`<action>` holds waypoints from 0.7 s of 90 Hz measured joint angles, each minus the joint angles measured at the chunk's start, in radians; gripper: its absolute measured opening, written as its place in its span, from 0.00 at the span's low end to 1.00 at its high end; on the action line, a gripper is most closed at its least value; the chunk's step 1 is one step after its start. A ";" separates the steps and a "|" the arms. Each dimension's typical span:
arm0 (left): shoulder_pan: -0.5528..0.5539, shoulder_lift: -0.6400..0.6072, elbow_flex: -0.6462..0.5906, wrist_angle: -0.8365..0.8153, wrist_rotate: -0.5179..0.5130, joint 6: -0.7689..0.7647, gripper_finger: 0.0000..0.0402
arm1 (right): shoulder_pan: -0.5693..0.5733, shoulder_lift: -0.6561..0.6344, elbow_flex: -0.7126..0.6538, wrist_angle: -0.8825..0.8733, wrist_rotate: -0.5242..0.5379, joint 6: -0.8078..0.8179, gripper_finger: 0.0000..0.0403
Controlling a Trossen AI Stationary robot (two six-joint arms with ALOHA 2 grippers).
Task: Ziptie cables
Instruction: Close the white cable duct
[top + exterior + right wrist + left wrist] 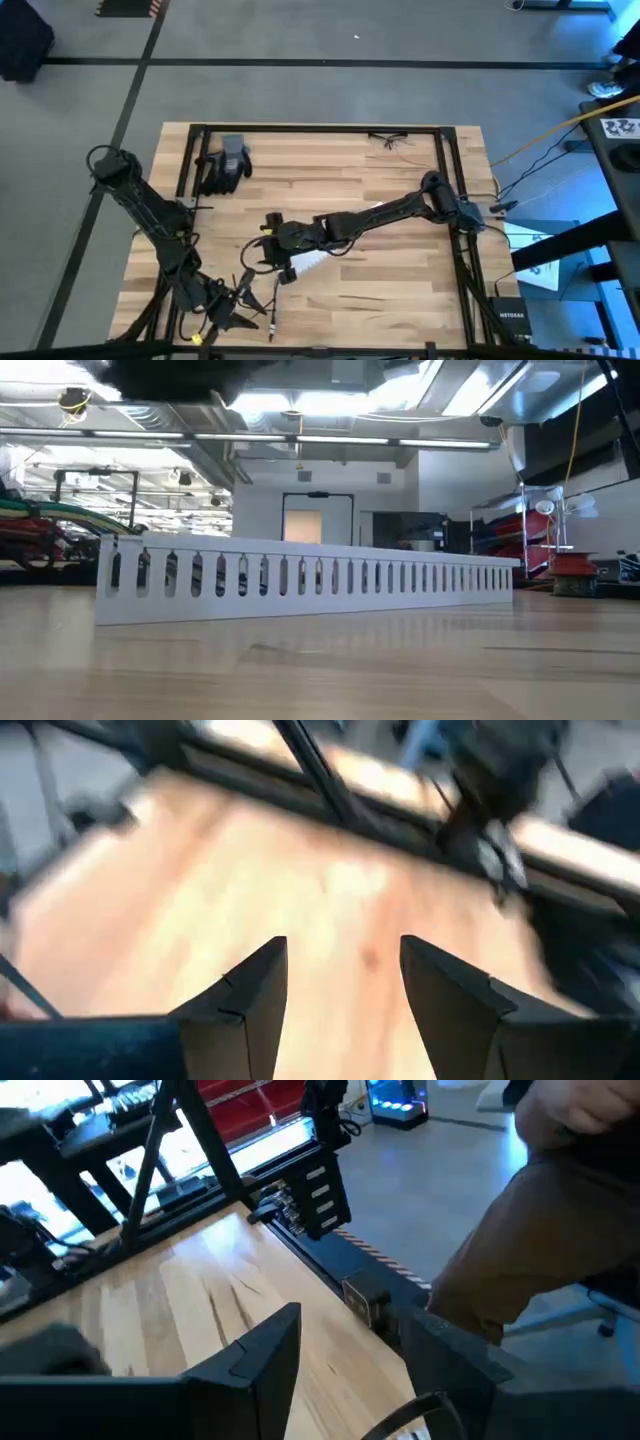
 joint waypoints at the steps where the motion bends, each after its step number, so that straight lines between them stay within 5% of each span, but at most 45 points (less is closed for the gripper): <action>1: 0.000 0.000 0.000 0.000 -0.002 0.005 0.41 | 0.000 -0.002 0.000 -0.009 0.012 0.004 0.46; 31: 0.004 0.000 0.000 0.006 -0.030 0.029 0.41 | 0.103 -0.006 -0.106 0.018 0.241 0.262 0.46; 42: 0.011 0.000 0.000 0.004 -0.030 0.007 0.41 | 0.199 -0.006 -0.159 0.163 0.335 0.284 0.46; 63: 0.020 0.000 0.000 0.003 -0.030 0.003 0.41 | 0.312 0.015 -0.221 0.564 0.350 0.305 0.46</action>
